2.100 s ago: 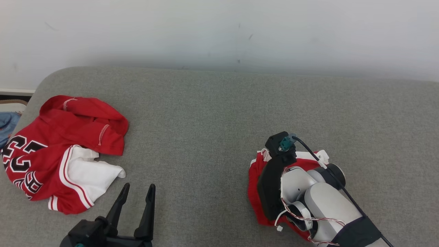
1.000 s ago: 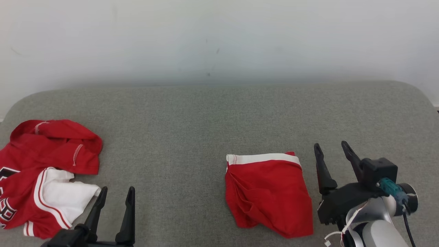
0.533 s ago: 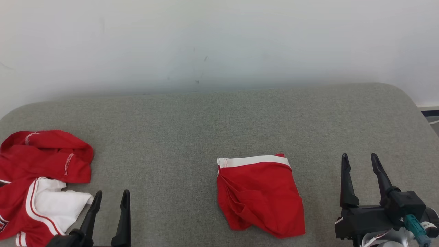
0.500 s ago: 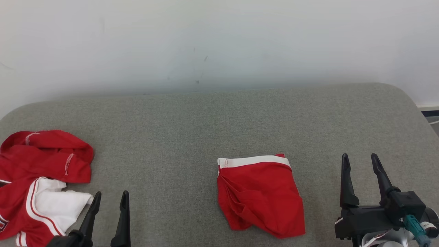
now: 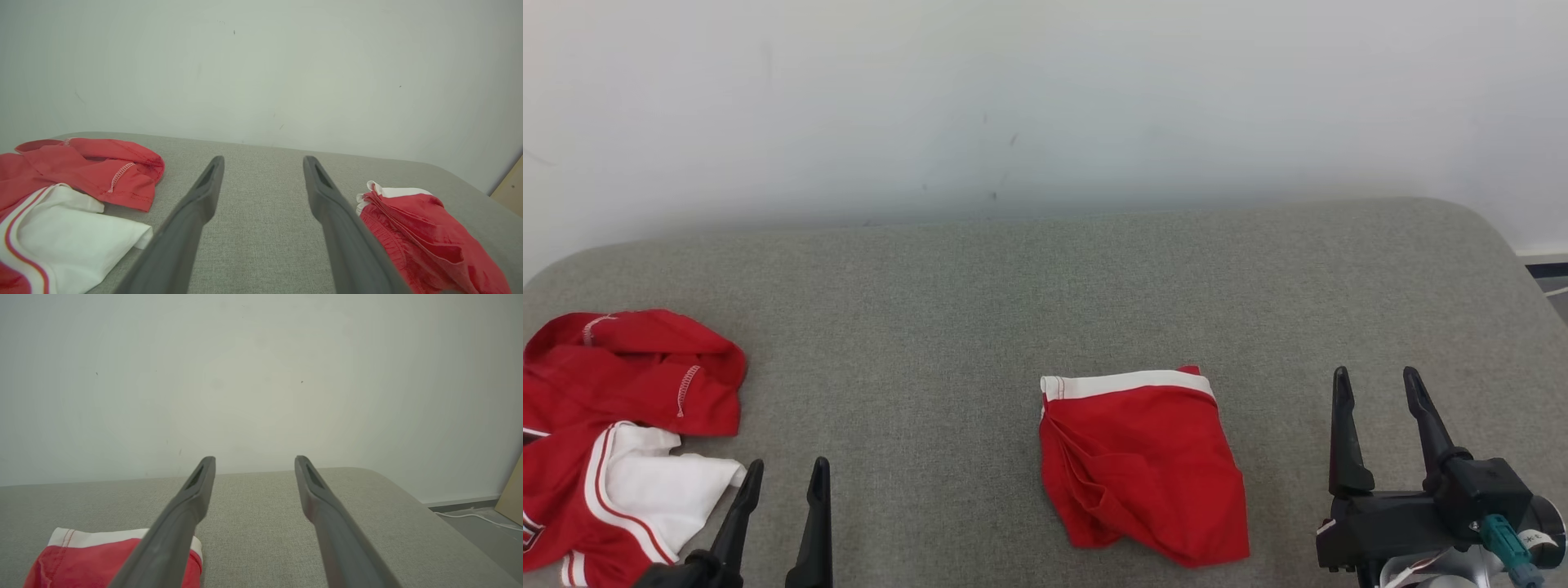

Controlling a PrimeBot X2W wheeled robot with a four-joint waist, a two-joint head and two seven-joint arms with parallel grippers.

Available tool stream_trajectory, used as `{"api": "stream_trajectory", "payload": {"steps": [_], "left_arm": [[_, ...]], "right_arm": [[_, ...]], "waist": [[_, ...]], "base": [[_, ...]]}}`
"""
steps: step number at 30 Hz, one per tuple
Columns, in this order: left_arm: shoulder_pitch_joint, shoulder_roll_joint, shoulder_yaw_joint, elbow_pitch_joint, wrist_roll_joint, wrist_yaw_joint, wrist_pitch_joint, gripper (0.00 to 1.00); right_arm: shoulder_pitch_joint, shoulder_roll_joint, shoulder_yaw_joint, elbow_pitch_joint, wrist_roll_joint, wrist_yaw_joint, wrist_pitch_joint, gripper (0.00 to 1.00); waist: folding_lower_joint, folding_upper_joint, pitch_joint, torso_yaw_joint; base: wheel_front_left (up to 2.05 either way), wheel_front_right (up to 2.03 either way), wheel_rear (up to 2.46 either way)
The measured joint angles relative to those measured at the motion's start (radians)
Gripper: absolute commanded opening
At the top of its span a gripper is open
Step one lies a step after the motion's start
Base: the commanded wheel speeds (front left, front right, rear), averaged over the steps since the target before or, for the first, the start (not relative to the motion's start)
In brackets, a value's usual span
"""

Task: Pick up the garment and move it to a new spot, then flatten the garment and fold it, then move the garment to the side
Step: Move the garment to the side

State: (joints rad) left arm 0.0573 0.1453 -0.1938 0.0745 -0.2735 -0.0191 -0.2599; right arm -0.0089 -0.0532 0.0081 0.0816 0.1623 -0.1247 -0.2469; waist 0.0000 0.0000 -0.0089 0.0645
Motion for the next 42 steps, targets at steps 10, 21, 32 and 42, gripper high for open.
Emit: {"api": "stream_trajectory", "payload": {"steps": [10, 21, 32, 42], "left_arm": [[0.0, -0.001, -0.004, 0.005, 0.001, -0.008, 0.0, 1.0], [-0.01, -0.013, -0.032, 0.016, 0.002, -0.026, 0.0, 1.0], [-0.032, -0.025, -0.055, 0.046, 0.007, -0.043, 0.0, 1.0], [-0.031, -0.023, -0.047, 0.049, 0.007, -0.043, 0.0, 1.0]], "right_arm": [[-0.003, 0.002, 0.005, 0.03, -0.001, 0.0, 0.017, 1.0], [-0.109, -0.045, 0.017, 0.14, 0.022, 0.025, 0.321, 1.0], [-0.18, -0.071, 0.066, 0.25, 0.074, 0.091, 0.64, 1.0], [-0.203, -0.059, 0.079, 0.28, 0.097, 0.099, 0.787, 1.0]], "waist": [[0.0, 0.0, 0.006, 0.009], [0.0, 0.0, 0.025, 0.041], [0.0, 0.0, 0.043, 0.1], [0.0, 0.0, 0.046, 0.134]], "base": [[0.0, 0.0, 0.0], [0.0, 0.0, 0.0], [0.0, 0.0, 0.0], [0.0, 0.0, 0.0]]}}
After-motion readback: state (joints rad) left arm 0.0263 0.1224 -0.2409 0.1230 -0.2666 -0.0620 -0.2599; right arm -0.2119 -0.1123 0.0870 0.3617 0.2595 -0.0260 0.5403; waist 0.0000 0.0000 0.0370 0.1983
